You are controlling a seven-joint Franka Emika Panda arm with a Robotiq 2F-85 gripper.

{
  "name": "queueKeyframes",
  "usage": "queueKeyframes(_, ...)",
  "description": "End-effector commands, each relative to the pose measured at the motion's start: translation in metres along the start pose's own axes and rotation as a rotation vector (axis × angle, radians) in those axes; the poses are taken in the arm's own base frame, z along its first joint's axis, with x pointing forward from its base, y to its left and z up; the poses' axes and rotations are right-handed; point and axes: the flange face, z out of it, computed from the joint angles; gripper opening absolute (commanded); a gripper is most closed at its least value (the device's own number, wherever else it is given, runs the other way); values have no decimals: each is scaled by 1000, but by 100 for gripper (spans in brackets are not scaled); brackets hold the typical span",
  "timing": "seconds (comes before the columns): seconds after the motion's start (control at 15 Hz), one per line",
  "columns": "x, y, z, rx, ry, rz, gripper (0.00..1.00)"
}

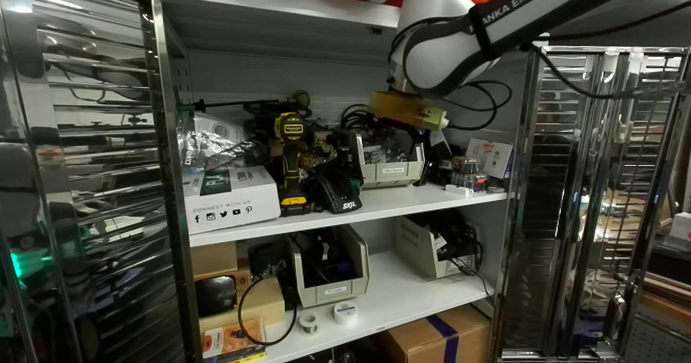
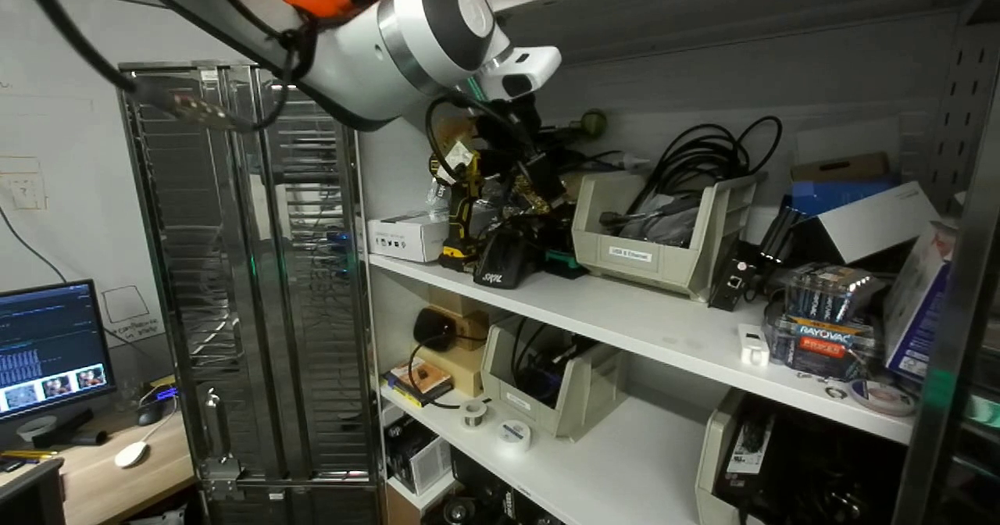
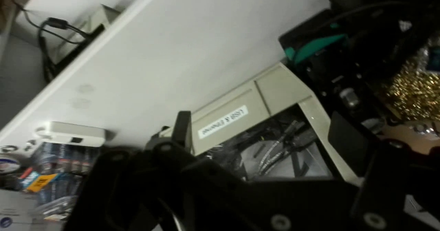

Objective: Pick up the black cable and put it in the tool box

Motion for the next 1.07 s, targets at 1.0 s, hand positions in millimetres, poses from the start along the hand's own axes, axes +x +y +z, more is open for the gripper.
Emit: queueKeyframes(1.0, -96, 124, -123, -186, -822, -471, 100)
